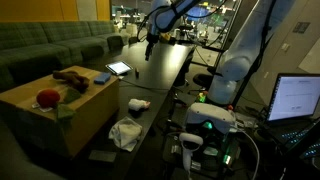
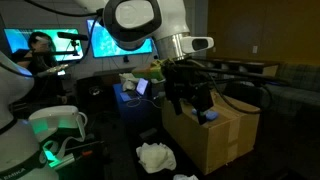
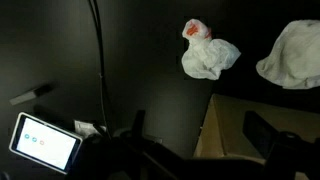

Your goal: Put the objects on the table onto the box and the objects on the box onto the table

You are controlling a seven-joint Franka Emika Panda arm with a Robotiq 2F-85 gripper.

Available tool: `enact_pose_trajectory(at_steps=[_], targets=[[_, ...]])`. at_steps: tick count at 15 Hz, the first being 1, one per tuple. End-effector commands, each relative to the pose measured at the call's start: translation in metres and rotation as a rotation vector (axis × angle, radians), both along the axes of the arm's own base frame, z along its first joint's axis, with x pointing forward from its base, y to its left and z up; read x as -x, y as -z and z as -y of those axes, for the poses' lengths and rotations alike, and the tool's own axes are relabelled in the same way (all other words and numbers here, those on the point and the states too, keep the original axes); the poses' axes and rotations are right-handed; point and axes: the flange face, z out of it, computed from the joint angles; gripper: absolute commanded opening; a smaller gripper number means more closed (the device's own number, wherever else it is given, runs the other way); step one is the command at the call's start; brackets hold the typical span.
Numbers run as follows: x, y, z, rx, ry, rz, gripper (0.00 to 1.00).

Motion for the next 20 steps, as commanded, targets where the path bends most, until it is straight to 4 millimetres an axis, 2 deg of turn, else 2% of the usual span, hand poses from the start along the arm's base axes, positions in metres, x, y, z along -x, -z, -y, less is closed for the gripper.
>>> enact_pose_trajectory(at_steps=[1, 5, 9, 14, 17, 20], targets=[[-0.001, -0.003, 0.000, 0.001, 0.000, 0.005, 1.00], [-0.005, -0.005, -0.002, 0.007, -0.004, 0.010, 1.00], [-0.025, 0.007, -0.031, 0.009, -0.030, -0.004, 1.00], [-0.067, 0.024, -0.086, -0.030, 0.026, -0.020, 1.00], [-0.094, 0.028, -0.105, -0.036, 0.104, -0.018, 1.00], [-0.127, 0.033, -0.116, -0.049, 0.226, 0.006, 1.00]])
